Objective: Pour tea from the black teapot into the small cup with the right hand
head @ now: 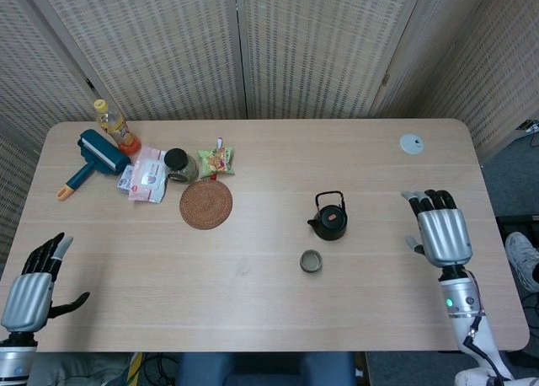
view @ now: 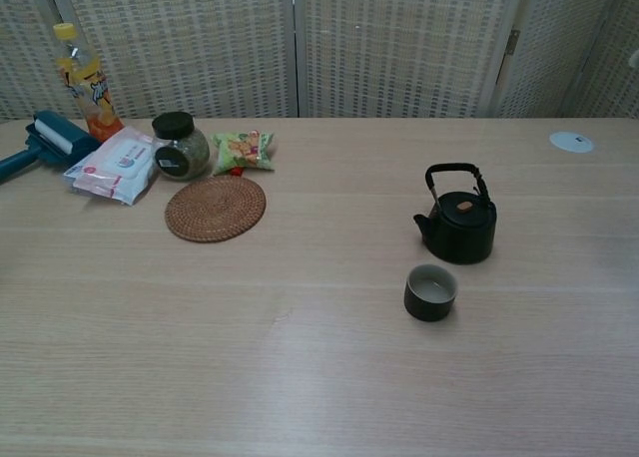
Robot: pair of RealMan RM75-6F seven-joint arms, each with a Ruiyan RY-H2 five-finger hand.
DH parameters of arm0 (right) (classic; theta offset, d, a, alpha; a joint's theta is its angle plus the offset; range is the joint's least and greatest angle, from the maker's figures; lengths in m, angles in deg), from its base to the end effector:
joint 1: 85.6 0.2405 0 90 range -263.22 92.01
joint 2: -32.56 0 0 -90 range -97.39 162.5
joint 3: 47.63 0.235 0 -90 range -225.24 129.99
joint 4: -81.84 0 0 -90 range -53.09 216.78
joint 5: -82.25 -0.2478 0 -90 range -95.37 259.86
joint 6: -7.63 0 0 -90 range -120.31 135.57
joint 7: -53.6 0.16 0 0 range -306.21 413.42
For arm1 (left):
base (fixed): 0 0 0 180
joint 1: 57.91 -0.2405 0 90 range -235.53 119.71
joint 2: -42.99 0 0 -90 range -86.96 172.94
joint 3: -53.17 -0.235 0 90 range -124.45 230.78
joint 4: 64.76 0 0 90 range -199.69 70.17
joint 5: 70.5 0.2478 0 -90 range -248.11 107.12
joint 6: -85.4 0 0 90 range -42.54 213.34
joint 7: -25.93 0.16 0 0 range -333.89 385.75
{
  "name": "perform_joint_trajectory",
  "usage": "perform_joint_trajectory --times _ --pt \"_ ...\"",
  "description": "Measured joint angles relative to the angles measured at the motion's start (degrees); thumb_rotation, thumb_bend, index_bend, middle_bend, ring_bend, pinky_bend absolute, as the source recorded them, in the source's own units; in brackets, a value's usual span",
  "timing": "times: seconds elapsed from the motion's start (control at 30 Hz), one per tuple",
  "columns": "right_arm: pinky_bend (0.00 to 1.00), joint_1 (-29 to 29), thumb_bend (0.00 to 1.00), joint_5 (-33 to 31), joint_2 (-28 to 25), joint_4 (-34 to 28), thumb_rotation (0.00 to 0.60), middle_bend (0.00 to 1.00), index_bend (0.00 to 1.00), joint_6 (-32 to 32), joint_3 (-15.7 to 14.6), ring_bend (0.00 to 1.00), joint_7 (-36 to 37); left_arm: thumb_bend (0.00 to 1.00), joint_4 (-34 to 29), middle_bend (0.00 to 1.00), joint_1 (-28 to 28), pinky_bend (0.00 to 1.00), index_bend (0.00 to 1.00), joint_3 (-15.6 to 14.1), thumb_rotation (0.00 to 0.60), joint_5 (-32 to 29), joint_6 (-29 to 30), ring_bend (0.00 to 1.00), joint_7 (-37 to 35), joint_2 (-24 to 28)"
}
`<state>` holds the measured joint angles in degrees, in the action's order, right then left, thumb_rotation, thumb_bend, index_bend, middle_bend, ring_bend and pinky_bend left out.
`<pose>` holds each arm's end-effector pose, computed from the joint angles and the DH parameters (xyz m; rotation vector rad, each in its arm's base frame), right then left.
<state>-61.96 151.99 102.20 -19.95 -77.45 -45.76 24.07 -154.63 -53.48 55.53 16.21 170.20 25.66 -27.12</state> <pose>-0.2225 -0.2701 0.0766 1.4795 -0.6817 0.7687 -0.3030 0.1937 0.0835 -1.3783 -0.9658 -0.9487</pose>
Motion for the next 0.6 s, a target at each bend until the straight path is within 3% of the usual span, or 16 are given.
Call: perform_joint_trajectory --times 0.37,0.6 --pt "0.21 -10.76 0.00 9.16 -1.84 1.24 0.569 0.29 0.23 -7.40 -4.75 0.20 12.17 0.18 -1.45 0.00 0.65 0.06 0.03 -0.17 0.600 0.28 -0.38 0.00 1.25 -0.01" --pt "0.21 -12.85 0.00 11.28 -2.38 1.88 0.568 0.29 0.23 -6.98 -4.72 0.20 15.12 0.18 -1.91 0.00 0.55 0.06 0.03 -0.37 0.600 0.33 -0.05 0.00 1.56 0.13"
